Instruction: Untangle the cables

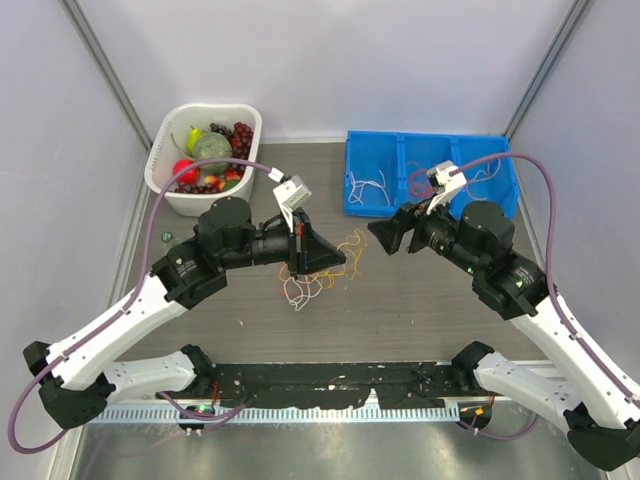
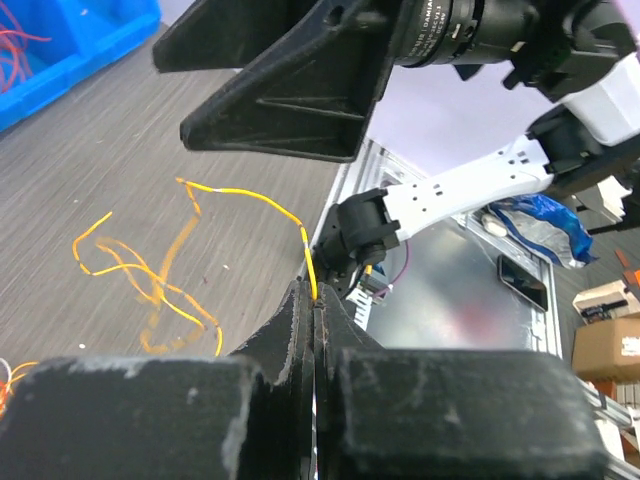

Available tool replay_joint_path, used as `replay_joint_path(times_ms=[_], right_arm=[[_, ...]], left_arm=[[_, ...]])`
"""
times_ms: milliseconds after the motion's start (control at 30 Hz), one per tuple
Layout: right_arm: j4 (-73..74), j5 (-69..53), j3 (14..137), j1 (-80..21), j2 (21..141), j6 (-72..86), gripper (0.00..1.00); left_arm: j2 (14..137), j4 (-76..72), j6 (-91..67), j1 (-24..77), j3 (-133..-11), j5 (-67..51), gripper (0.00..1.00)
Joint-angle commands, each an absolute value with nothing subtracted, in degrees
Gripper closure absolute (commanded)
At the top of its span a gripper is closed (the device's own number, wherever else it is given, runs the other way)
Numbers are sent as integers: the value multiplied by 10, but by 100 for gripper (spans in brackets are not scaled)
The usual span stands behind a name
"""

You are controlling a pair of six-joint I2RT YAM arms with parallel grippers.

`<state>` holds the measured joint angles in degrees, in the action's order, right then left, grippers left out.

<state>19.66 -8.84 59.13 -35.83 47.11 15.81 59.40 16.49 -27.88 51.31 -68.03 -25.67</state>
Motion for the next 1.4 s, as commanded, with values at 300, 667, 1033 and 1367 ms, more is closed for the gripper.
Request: replay_joint_path(times_ms=[300,667,1033,1367], right_arm=[[259,-432,664,-359,511,22,20],[144,-527,636,-388,537,57,20],[-84,-219,491,-497,496,185,35],[-185,-117,446,-515,525,257,70]], left_arm=[[607,205,-259,514,-723,-251,100],[617,153,-305,514,-728,-310,100],[595,71,-429,515,-697,-121,100],[578,55,-458,515,-673,-98,100]])
